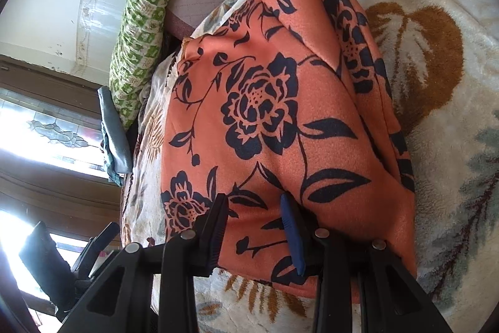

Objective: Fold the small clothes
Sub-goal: 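Press the folded shirt bundle flat with both grippers, then grasp the edge of the orange floral bundle with both grippers, then close both grippers on the bundle and lift it off the blanket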

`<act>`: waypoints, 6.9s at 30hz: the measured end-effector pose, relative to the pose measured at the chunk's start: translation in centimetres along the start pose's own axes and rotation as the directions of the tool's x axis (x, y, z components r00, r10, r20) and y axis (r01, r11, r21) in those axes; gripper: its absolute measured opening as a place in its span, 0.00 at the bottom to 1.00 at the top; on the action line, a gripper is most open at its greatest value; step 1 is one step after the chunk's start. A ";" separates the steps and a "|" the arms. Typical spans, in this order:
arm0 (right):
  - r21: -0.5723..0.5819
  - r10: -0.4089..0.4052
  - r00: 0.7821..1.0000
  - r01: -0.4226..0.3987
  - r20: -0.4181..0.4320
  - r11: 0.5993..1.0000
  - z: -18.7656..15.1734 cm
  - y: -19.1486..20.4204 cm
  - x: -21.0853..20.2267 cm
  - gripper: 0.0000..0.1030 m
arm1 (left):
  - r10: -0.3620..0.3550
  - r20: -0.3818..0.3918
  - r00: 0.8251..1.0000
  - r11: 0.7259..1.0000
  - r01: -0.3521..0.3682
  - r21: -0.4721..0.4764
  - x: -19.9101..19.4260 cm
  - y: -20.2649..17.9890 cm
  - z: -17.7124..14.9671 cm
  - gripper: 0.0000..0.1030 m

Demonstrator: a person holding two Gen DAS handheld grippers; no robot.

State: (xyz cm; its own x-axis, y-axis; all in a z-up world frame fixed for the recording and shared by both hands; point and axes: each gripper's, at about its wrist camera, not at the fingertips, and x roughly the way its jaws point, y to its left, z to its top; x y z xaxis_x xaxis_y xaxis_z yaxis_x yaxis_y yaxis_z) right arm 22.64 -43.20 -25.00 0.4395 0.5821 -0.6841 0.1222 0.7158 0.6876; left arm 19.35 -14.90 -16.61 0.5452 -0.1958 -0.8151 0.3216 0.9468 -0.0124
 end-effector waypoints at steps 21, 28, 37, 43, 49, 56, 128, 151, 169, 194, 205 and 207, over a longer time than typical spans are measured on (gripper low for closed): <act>0.083 -0.188 0.980 0.182 0.061 0.980 0.6 3.5 -2.3 0.38 | 0.002 0.019 1.000 1.000 -0.002 0.008 -1.5 3.8 -0.9 0.92; 0.066 -0.093 0.957 0.078 0.276 0.995 3.3 3.3 -6.8 0.38 | 0.005 0.020 1.000 0.999 -0.006 0.053 2.2 3.4 2.9 0.92; 0.146 0.026 0.909 -0.095 0.416 0.985 8.3 -1.5 -9.1 0.49 | -0.055 0.005 0.999 0.998 0.054 0.030 10.6 1.5 11.7 0.92; 0.143 0.101 0.914 -0.169 0.392 0.975 10.3 -1.7 -6.3 0.49 | -0.017 -0.034 0.999 1.000 0.017 0.003 15.6 0.1 14.7 0.92; 0.128 0.018 0.952 -0.059 0.305 0.990 11.2 -1.0 -1.8 0.49 | 0.071 -0.043 0.997 0.996 -0.069 0.065 17.7 -1.3 13.7 0.92; 0.157 -0.047 0.962 0.004 0.268 0.988 10.7 -2.7 0.3 0.48 | 0.132 -0.008 0.991 0.984 -0.131 0.121 18.0 -2.5 13.0 0.93; 0.143 -0.009 0.974 -0.025 0.227 0.989 0.2 0.8 -4.0 0.49 | 0.111 -0.040 0.993 0.986 -0.105 0.131 13.0 -1.2 12.0 0.95; 0.176 0.092 0.988 -0.112 0.122 0.978 1.2 -1.3 -2.1 0.50 | 0.188 -0.145 0.971 0.982 -0.187 0.019 24.0 -0.3 19.9 0.96; 0.174 0.052 0.994 -0.068 0.097 0.982 1.0 -0.1 -1.6 0.51 | -0.020 -0.122 0.992 0.994 0.033 0.100 15.8 -1.7 9.6 0.96; 0.268 -0.022 0.985 -0.025 0.172 0.963 3.0 -6.0 -6.1 0.70 | -0.331 -0.213 0.919 0.909 0.250 -0.334 13.8 4.6 7.2 0.96; 0.244 -0.016 0.988 -0.023 0.154 0.969 2.9 -5.9 -5.0 0.71 | -0.456 -0.213 0.864 0.848 0.350 -0.397 16.7 3.7 8.0 0.96; 0.247 -0.014 0.989 -0.024 0.150 0.969 3.0 -6.1 -5.0 0.71 | -0.480 -0.202 0.853 0.831 0.369 -0.416 17.1 3.5 8.1 0.96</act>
State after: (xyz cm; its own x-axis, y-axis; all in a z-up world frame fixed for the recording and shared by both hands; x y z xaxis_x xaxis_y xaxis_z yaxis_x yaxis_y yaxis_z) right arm 22.36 -51.62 -25.08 0.5660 0.5079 -0.6494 0.3277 0.5842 0.7425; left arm 36.02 -16.99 -25.90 0.1544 -0.5705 -0.8067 0.1462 0.8207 -0.5524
